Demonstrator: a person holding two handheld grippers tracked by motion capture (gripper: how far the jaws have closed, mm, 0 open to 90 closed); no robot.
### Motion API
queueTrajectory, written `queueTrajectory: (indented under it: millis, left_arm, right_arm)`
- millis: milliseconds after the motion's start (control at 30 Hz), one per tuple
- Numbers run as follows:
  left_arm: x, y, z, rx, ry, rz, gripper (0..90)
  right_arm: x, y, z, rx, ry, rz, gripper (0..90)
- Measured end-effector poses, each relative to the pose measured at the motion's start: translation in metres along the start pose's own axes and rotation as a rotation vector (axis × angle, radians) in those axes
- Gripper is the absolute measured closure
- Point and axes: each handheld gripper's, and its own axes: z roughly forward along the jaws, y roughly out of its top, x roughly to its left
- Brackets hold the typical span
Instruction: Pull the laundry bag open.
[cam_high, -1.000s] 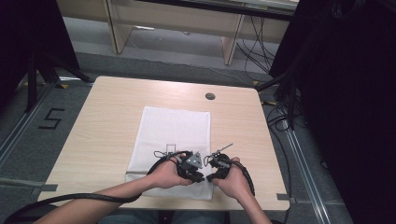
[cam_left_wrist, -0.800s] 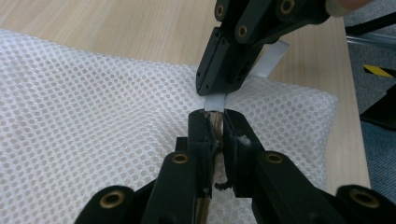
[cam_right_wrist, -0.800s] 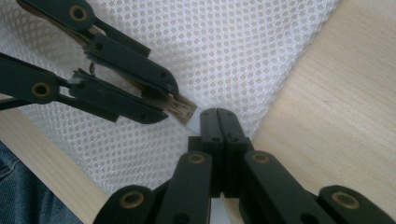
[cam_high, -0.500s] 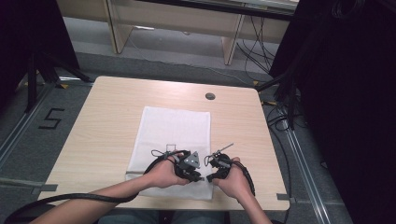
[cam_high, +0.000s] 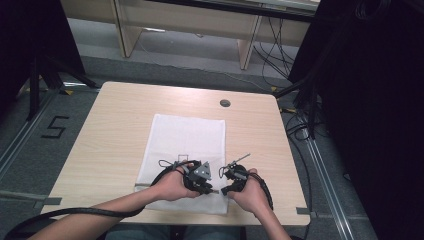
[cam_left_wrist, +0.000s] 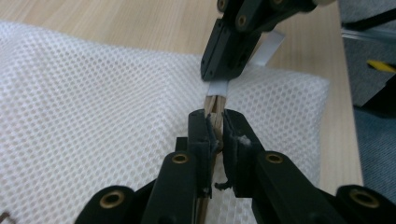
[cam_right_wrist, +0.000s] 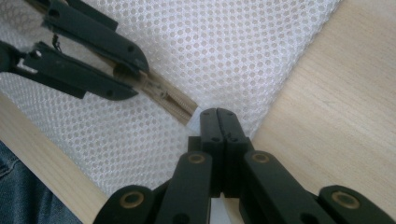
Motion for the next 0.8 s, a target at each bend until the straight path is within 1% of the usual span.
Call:
queueTrajectory:
  millis: [33, 67, 100, 133, 167, 200, 267, 300, 333, 367, 400, 433, 467, 500, 533, 600, 633, 667, 700, 733, 767, 800]
  left_arm:
    - [0.0002, -0.0003, -0.0007, 0.0, -0.005, -0.013, 81.7]
    - [0.0001, -0.0008, -0.0012, -0.001, -0.001, -0.012, 81.7]
    - [0.0005, -0.001, -0.0018, -0.002, -0.008, -0.017, 81.8]
    - [-0.0001, -0.0011, -0.0014, -0.003, -0.001, -0.016, 81.7]
    - [-0.0002, -0.0011, -0.0013, -0.001, -0.003, -0.012, 81.8]
    - [-0.0003, -0.0011, -0.0012, -0.001, -0.003, -0.011, 81.7]
    - [0.0002, -0.0009, -0.0017, -0.003, -0.001, -0.001, 81.8]
    - [-0.0001, -0.0012, -0.0023, 0.004, -0.003, -0.004, 81.7]
    - [0.0008, -0.0013, -0.0027, -0.004, -0.003, 0.002, 81.7]
    - [0.0002, -0.0018, -0.0032, 0.001, 0.001, -0.001, 81.7]
    - [0.0, -0.0022, -0.0035, -0.002, -0.004, -0.012, 81.7]
    - [-0.0002, -0.0024, -0.0039, 0.002, 0.001, -0.008, 81.7]
    - [0.0004, -0.0023, -0.0044, -0.001, -0.003, 0.0, 81.8]
    - [0.0001, -0.0026, -0.0048, 0.002, -0.001, -0.008, 81.7]
    - [0.0001, -0.0028, -0.0054, -0.002, -0.003, -0.009, 81.7]
    - [0.0003, -0.0032, -0.0064, 0.0, -0.002, -0.007, 81.8]
    - [0.0002, -0.0035, -0.0066, -0.004, -0.004, -0.016, 81.7]
    - [0.0, -0.0037, -0.0066, -0.005, -0.003, -0.014, 81.7]
    - [-0.0002, -0.0039, -0.0064, -0.004, -0.004, -0.012, 81.7]
    - [0.0002, -0.0039, -0.0066, -0.003, -0.001, 0.002, 81.8]
    - [0.0004, -0.004, -0.0067, -0.004, -0.001, 0.006, 81.8]
    - [0.0003, -0.0046, -0.0066, 0.002, -0.003, -0.002, 81.8]
  right_arm:
    - [0.0, 0.0, 0.0, 0.002, 0.0, -0.001, 90.0]
    - [-0.0002, 0.0, 0.0, 0.0, 0.0, -0.003, 90.0]
    - [-0.0004, 0.0, 0.0, 0.001, 0.002, -0.002, 90.0]
    - [-0.0005, 0.0001, -0.0001, 0.001, 0.004, 0.0, 90.0]
    - [0.0004, -0.0001, -0.0003, 0.004, 0.001, 0.017, 90.0]
    - [0.0004, -0.0001, -0.0004, 0.004, 0.001, 0.017, 90.0]
    - [-0.0006, -0.0002, -0.0001, 0.0, 0.002, 0.007, 90.0]
    - [-0.0011, -0.0002, 0.0002, -0.005, 0.004, 0.0, 90.0]
    - [-0.0009, -0.0003, 0.0, -0.002, 0.004, 0.004, 90.0]
    - [-0.0008, -0.0003, 0.0, -0.002, 0.004, 0.005, 90.0]
    - [-0.0008, -0.0002, 0.0, -0.002, 0.004, 0.005, 90.0]
    - [-0.0009, -0.0002, 0.0, -0.001, 0.001, 0.0, 90.0]
    - [-0.0008, -0.0001, 0.0, -0.001, -0.001, 0.003, 90.0]
    - [-0.0005, 0.0, -0.0001, 0.001, -0.002, 0.004, 90.0]
    - [-0.001, -0.0001, 0.0001, -0.004, 0.003, -0.008, 90.0]
    - [-0.0002, -0.0003, -0.0004, 0.004, -0.002, 0.01, 90.0]
    - [-0.0007, -0.0001, 0.0, -0.002, 0.002, 0.004, 90.0]
    - [-0.001, -0.0001, 0.0002, -0.004, 0.003, -0.001, 90.0]
    - [-0.0006, -0.0002, 0.0, -0.001, 0.003, 0.005, 90.0]
    - [0.0003, -0.0004, -0.0005, 0.004, 0.001, 0.018, 90.0]
    - [-0.0002, -0.0004, -0.0001, -0.004, 0.002, 0.009, 90.0]
    - [0.0003, -0.0005, -0.0005, 0.002, 0.001, 0.018, 90.0]
